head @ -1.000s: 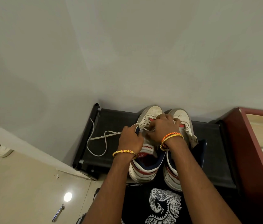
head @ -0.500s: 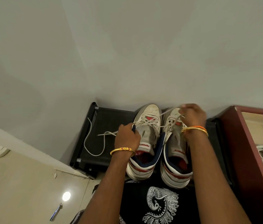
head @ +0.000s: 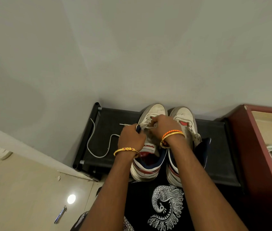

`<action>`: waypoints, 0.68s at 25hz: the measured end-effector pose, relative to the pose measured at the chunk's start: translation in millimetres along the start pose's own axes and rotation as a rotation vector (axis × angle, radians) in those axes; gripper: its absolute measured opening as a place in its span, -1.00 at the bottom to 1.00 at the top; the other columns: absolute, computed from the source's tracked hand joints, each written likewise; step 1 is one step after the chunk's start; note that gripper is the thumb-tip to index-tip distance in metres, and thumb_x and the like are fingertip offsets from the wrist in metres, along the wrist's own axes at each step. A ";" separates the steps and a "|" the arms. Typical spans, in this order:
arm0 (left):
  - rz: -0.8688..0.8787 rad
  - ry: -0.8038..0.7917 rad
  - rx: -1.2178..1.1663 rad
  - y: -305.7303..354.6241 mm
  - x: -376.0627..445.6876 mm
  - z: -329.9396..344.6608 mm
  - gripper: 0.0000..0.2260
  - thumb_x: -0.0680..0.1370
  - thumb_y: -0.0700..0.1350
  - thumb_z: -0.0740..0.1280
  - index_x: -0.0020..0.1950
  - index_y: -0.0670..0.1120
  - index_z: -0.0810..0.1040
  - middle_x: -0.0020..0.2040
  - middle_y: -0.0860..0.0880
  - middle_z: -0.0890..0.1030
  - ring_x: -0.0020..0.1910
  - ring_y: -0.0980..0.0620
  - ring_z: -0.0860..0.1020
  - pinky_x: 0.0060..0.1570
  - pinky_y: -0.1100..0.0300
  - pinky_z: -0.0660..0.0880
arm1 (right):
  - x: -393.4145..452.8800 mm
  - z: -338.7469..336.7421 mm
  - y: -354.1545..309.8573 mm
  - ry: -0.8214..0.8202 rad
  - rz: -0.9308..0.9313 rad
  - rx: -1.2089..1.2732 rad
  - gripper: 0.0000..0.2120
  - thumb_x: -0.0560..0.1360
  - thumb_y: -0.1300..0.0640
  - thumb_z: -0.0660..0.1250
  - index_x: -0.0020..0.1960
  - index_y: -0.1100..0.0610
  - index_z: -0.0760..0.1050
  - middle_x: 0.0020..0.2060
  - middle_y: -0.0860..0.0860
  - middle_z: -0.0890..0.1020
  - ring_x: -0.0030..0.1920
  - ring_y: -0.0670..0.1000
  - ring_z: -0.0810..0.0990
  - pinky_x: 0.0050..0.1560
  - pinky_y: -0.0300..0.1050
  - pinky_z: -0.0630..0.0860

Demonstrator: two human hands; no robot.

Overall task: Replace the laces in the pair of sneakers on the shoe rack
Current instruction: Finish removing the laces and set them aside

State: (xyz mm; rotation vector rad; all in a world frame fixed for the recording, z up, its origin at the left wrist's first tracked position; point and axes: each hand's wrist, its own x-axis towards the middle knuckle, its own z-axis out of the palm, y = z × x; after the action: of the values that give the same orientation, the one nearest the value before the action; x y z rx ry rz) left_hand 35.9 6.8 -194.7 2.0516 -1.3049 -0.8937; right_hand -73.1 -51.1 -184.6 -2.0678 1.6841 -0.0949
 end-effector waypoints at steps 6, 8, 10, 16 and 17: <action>0.005 0.012 0.072 -0.9 2.1 1.0 -0.84 0.58 -0.15 0.21 0.00 -0.17 0.57 -0.03 -0.18 0.58 -0.13 -0.06 0.50 -0.15 0.14 0.41 | -4.2 -11.5 5.2 0.098 0.029 0.281 -0.86 0.46 0.18 0.35 -0.04 0.16 0.66 -0.06 0.04 0.66 -0.06 0.02 0.56 -0.05 -0.19 0.45; -0.002 0.008 0.105 -2.6 3.5 2.3 -0.83 0.59 -0.12 0.20 0.05 -0.15 0.55 0.01 -0.17 0.56 -0.08 -0.08 0.52 -0.10 0.12 0.45 | -6.1 -22.1 12.6 0.225 0.123 0.537 -0.89 0.43 0.22 0.37 -0.12 0.18 0.67 -0.23 0.03 0.64 -0.22 -0.04 0.52 -0.15 -0.23 0.39; -0.013 0.008 0.119 -3.1 3.7 3.3 -0.83 0.58 -0.11 0.20 0.07 -0.12 0.54 0.03 -0.17 0.55 -0.05 -0.09 0.53 -0.06 0.07 0.49 | -5.1 -31.4 23.5 0.364 0.260 0.816 -0.88 0.41 0.27 0.35 -0.23 0.15 0.66 -0.34 -0.01 0.62 -0.28 -0.05 0.53 -0.21 -0.21 0.45; -0.054 0.033 0.126 -2.4 3.9 4.5 -0.85 0.58 -0.12 0.20 0.04 -0.15 0.52 0.02 -0.18 0.54 -0.12 -0.05 0.49 -0.16 0.14 0.42 | -2.1 -58.7 66.0 0.557 0.507 2.043 -0.79 0.51 0.32 0.08 -0.23 0.26 0.43 -0.32 0.10 0.53 -0.31 0.05 0.60 -0.19 -0.04 0.60; -0.058 0.031 0.113 -1.8 3.6 4.5 -0.85 0.58 -0.11 0.21 0.03 -0.15 0.52 0.02 -0.18 0.55 -0.12 -0.05 0.50 -0.15 0.13 0.43 | -0.4 -61.8 73.1 0.607 0.503 2.065 -0.81 0.49 0.30 0.08 -0.25 0.24 0.41 -0.37 0.09 0.50 -0.37 0.03 0.58 -0.22 -0.06 0.61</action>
State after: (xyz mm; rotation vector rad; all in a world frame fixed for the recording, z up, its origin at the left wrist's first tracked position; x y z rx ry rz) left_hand 34.6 3.8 -199.7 2.1914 -1.3123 -0.8268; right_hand -160.6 -79.9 -158.5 -0.0216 1.0638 -1.5478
